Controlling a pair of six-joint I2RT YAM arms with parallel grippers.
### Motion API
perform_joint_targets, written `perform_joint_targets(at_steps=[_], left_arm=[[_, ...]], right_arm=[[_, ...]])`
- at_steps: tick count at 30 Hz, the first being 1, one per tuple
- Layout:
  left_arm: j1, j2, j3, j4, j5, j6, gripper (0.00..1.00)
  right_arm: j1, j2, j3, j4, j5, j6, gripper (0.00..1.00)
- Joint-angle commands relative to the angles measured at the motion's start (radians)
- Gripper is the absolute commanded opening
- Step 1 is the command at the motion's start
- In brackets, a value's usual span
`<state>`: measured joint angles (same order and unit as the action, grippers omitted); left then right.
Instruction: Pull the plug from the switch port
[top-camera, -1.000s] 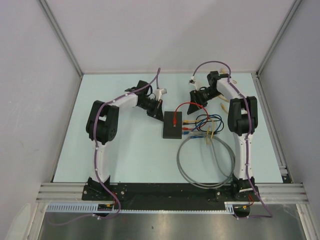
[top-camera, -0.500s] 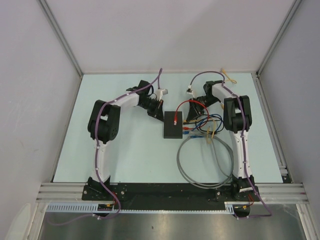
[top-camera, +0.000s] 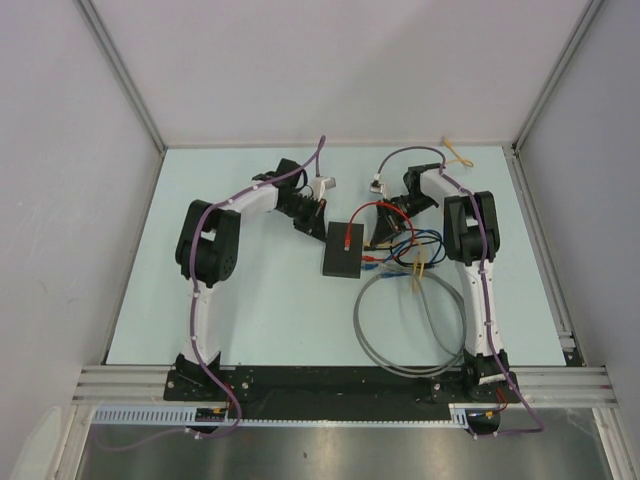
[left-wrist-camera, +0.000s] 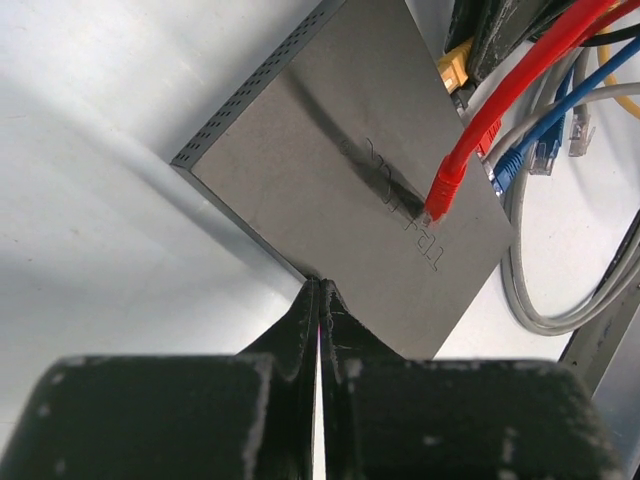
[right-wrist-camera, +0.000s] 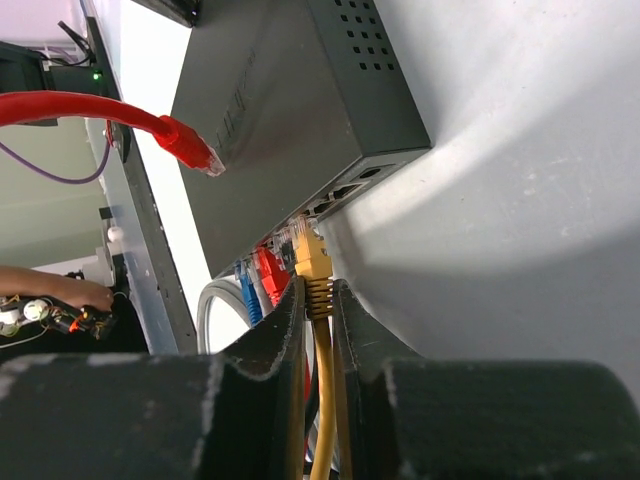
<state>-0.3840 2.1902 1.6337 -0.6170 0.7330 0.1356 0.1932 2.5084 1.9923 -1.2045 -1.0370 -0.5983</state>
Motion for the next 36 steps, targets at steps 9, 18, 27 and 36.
perform_joint_targets(at_steps=[9, 18, 27, 36], left_arm=[[-0.015, -0.113, 0.064, 0.045, -0.123, 0.042, 0.0], [-0.03, -0.026, 0.069, -0.001, -0.05, 0.036, 0.0], [-0.039, 0.046, 0.052, 0.006, -0.17, 0.042, 0.0], [-0.047, 0.049, 0.032, 0.011, -0.165, 0.039, 0.0]], right_arm=[[0.032, 0.033, 0.025, 0.059, -0.001, 0.029, 0.12], [0.022, 0.03, 0.026, 0.069, 0.011, 0.046, 0.13], [0.026, 0.033, 0.03, 0.08, 0.018, 0.089, 0.43], [0.032, 0.056, 0.031, 0.121, 0.035, 0.146, 0.39]])
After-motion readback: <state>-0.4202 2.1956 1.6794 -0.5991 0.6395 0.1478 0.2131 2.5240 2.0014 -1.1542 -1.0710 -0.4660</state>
